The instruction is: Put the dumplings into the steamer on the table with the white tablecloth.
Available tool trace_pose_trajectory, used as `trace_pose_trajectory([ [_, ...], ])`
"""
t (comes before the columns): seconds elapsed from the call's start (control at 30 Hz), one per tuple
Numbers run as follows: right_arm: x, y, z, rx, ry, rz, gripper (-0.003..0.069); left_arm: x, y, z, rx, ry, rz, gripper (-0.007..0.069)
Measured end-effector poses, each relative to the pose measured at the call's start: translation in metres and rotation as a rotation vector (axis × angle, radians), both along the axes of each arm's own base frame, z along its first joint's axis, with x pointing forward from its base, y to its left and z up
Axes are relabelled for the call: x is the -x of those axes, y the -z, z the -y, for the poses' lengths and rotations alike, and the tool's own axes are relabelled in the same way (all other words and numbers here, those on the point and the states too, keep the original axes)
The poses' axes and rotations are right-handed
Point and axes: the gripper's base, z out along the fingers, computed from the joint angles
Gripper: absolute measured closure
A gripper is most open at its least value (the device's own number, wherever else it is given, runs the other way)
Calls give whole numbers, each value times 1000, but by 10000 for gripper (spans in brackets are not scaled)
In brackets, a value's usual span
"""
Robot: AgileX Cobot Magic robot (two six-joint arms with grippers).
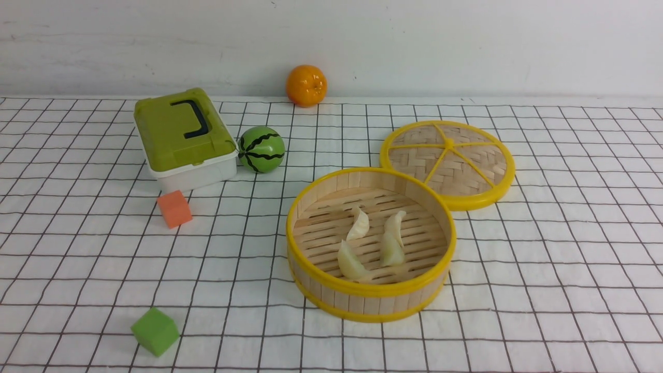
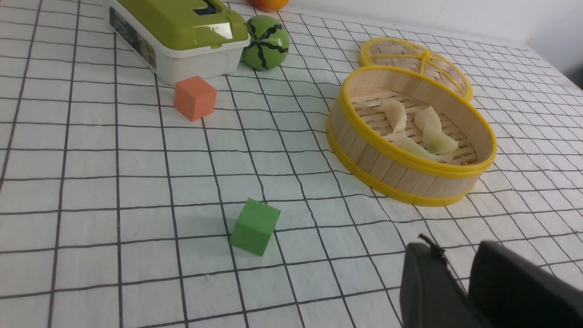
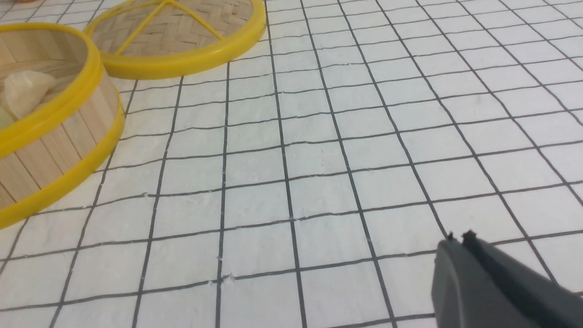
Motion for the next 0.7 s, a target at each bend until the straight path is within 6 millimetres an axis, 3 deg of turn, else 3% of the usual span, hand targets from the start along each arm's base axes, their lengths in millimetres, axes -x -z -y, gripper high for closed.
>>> trace_pose_trajectory([
  [0.7,0,0,0,0,0,0,673,0,0,0,0,0,0,456],
])
